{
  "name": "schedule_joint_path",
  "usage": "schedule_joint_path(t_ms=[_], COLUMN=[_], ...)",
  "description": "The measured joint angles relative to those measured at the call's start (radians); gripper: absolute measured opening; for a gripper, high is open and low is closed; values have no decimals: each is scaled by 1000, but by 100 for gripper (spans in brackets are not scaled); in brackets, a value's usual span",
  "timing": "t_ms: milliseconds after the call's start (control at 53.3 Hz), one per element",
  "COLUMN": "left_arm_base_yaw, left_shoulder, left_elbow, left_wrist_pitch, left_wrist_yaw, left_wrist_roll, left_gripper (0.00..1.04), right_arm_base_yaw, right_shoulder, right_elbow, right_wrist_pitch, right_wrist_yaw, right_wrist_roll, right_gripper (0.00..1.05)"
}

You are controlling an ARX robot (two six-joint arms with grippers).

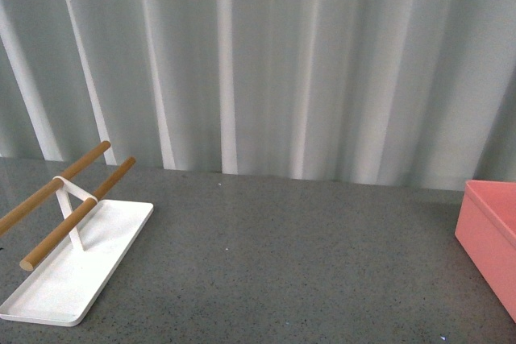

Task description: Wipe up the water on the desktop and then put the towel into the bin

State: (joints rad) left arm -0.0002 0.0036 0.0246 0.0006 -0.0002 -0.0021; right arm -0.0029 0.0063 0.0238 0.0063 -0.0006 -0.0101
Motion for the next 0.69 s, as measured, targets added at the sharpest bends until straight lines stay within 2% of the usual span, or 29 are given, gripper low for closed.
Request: schedule_joint_path(t_ms=[169, 263, 375, 450, 657, 694], left_arm_base_yaw=[0, 0, 0, 0, 0, 0], left_shoulder=[-2, -2, -2, -2, -2, -2], left_elbow=[0, 0, 0, 0, 0, 0], left_wrist_pitch=[0, 0, 0, 0, 0, 0], left_wrist_yaw=[0, 0, 0, 0, 0, 0], left_wrist_roll=[0, 0, 0, 0, 0, 0], left_gripper=[98, 98, 98, 98, 98, 98], right_arm_base_yaw=[0, 0, 0, 0, 0, 0], right_shoulder=[-2, -2, -2, -2, -2, -2], right_elbow=[0, 0, 0, 0, 0, 0], right_wrist_pitch=[-5, -5, -5, -5, -5, -5], right_wrist_yaw=[0, 0, 0, 0, 0, 0], right_wrist_roll=[0, 0, 0, 0, 0, 2], right_gripper=[4, 27, 47, 65, 98, 99])
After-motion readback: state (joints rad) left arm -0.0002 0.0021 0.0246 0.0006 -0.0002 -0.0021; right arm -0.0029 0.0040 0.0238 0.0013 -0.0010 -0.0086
